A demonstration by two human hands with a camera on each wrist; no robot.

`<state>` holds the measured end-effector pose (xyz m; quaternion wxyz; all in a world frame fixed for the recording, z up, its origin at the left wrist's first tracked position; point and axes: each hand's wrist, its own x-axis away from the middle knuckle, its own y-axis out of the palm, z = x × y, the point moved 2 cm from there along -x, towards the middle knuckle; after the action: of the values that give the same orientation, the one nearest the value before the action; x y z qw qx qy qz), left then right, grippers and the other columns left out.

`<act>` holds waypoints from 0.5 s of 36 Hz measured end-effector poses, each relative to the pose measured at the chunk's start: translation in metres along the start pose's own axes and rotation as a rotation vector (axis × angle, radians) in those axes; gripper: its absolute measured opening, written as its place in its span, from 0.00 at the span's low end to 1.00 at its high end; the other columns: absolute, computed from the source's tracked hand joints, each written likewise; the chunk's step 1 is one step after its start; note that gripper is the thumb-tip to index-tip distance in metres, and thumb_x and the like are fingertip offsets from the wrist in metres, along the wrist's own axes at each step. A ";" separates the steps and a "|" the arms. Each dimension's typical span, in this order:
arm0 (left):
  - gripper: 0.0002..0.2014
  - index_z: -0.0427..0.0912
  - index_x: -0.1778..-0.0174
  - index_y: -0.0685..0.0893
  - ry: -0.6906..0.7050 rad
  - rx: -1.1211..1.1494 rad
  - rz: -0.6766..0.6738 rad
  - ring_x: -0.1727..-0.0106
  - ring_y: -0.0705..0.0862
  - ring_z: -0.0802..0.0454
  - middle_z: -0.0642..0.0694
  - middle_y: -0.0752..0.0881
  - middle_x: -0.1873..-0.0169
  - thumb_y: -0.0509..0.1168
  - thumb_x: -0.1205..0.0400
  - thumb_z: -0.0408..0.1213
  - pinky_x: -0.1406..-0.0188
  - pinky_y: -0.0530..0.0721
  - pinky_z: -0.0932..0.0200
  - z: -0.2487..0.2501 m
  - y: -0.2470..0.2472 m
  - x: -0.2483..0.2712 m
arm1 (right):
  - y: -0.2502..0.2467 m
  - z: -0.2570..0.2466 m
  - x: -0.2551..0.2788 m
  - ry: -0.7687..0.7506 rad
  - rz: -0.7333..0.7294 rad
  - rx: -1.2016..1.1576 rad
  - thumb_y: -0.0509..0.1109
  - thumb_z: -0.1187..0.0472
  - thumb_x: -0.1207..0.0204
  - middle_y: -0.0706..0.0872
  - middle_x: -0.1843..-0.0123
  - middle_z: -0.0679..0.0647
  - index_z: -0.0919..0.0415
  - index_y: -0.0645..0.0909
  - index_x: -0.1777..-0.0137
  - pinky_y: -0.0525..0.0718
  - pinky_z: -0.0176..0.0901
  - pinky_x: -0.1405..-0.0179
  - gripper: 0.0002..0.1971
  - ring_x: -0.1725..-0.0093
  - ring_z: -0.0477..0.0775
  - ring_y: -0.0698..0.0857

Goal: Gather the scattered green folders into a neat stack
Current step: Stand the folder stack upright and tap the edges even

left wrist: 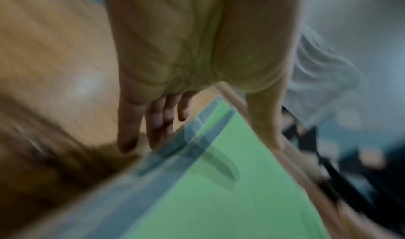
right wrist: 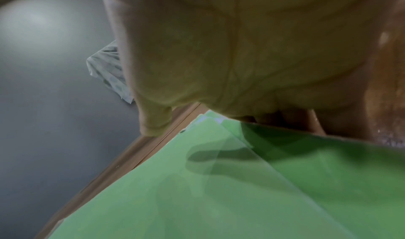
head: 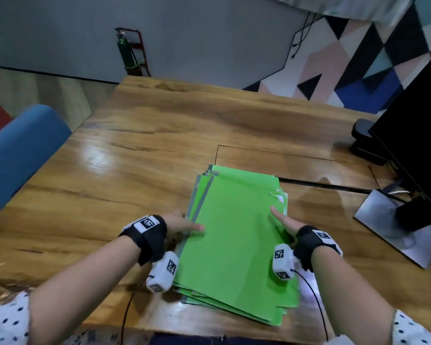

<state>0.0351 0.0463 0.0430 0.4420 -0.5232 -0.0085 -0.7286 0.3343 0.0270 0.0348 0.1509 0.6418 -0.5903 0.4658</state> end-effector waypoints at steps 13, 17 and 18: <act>0.59 0.39 0.22 0.65 -0.062 0.406 0.025 0.28 0.74 0.39 0.37 0.71 0.25 0.77 0.44 0.68 0.29 0.72 0.45 0.036 0.042 -0.027 | 0.005 0.008 -0.023 0.076 0.162 -0.267 0.84 0.33 0.55 0.78 0.28 0.66 0.68 0.70 0.26 0.79 0.52 0.41 0.60 0.33 0.65 0.79; 0.56 0.36 0.21 0.64 -0.060 0.511 0.038 0.25 0.71 0.38 0.36 0.70 0.24 0.78 0.39 0.61 0.25 0.69 0.44 0.032 0.034 -0.024 | 0.006 -0.001 -0.029 -0.035 0.323 -0.243 0.87 0.43 0.50 0.89 0.49 0.60 0.65 0.83 0.50 0.86 0.49 0.50 0.33 0.54 0.59 0.88; 0.54 0.36 0.21 0.64 -0.057 0.532 0.030 0.25 0.70 0.38 0.35 0.69 0.23 0.77 0.38 0.60 0.25 0.68 0.44 0.030 0.032 -0.028 | 0.008 -0.006 -0.026 -0.058 0.346 -0.203 0.86 0.41 0.50 0.88 0.52 0.58 0.61 0.82 0.57 0.85 0.46 0.53 0.30 0.57 0.58 0.87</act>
<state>0.0804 0.0588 0.0202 0.5742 -0.4091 -0.2047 -0.6790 0.3284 0.0459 0.0148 0.1154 0.5253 -0.7397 0.4044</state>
